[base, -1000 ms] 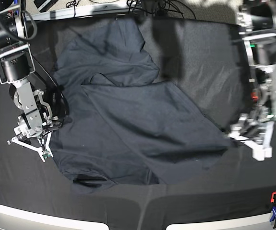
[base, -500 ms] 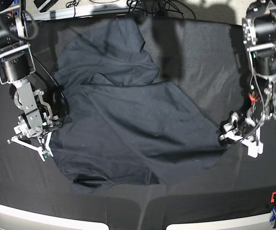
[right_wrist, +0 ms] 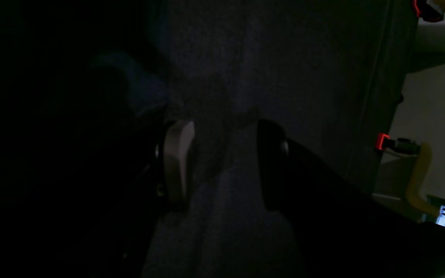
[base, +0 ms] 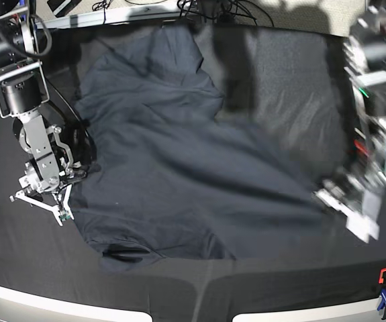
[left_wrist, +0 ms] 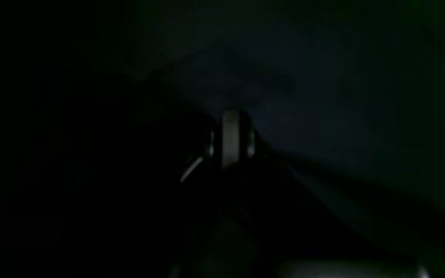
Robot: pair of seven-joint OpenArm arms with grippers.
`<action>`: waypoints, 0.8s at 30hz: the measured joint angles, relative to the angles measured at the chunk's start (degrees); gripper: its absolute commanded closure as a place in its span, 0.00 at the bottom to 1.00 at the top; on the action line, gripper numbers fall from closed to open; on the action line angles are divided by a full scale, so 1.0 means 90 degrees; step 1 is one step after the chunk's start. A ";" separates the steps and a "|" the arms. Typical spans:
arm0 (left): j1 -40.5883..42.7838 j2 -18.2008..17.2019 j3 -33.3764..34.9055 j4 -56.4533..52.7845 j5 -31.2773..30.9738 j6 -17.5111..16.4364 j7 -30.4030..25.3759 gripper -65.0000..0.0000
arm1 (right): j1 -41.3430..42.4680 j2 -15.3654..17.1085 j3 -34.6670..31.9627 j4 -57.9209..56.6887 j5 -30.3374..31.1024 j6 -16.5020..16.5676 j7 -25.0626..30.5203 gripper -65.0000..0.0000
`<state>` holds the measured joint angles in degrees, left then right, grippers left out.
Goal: Layout the t-shirt on the table in an organized manner, then fold the t-shirt properly
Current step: 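Pull the grasped fabric outward with the left gripper to unfold it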
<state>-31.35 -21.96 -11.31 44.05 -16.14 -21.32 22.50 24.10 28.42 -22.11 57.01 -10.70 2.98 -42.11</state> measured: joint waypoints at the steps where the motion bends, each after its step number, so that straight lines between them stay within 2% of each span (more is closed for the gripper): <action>1: -0.0223 -0.0148 0.0000 0.0002 0.0257 0.0180 -0.0202 1.00 | 0.0000 0.0000 0.0000 0.0000 0.0015 0.0000 -0.0027 0.60; 4: -0.0818 -0.0525 0.0051 0.0027 0.0612 0.0576 -0.0733 1.00 | 0.0000 -0.0002 0.0000 0.0000 0.0019 0.0000 -0.0279 0.60; 7: -0.1183 -0.0709 0.0364 0.0012 0.0947 0.1081 -0.1008 1.00 | -0.0002 0.0007 0.0000 0.0000 0.0022 -0.0002 -0.0602 0.60; 10: -0.1394 -0.0804 0.0894 0.0002 0.1345 0.1224 -0.0996 1.00 | 0.0000 0.0015 0.0000 0.0000 0.0019 -0.0002 -0.0651 0.60; 15: -0.1562 -0.0840 0.1751 0.0002 0.1348 0.1333 -0.1129 1.00 | 0.0000 0.0000 0.0000 0.0000 0.0022 -0.0002 -0.0641 0.60; 17: -0.1542 -0.0840 0.2101 0.0002 0.1382 0.1331 -0.1122 0.73 | 0.0000 0.0002 0.0000 0.0000 0.0019 -0.0002 -0.0639 0.60; 18: -0.1525 -0.0840 0.2225 0.0002 0.1472 0.1321 -0.1120 0.63 | 0.0000 0.0002 0.0000 0.0000 0.0019 -0.0002 -0.0641 0.60; 20: -0.1508 -0.0828 0.2329 0.0002 0.1685 0.1319 -0.1122 0.62 | 0.0000 0.0000 0.0000 0.0000 0.0019 -0.0002 -0.0641 0.60; 24: -0.1530 -0.0874 0.2297 0.0002 0.1617 0.1331 -0.1032 0.62 | 0.0000 0.0002 0.0000 0.0000 0.0022 -0.0002 -0.0641 0.60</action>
<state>-45.12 -29.82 9.37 44.07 -1.58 -9.34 13.21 24.10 28.45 -22.11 57.01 -10.50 2.96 -47.88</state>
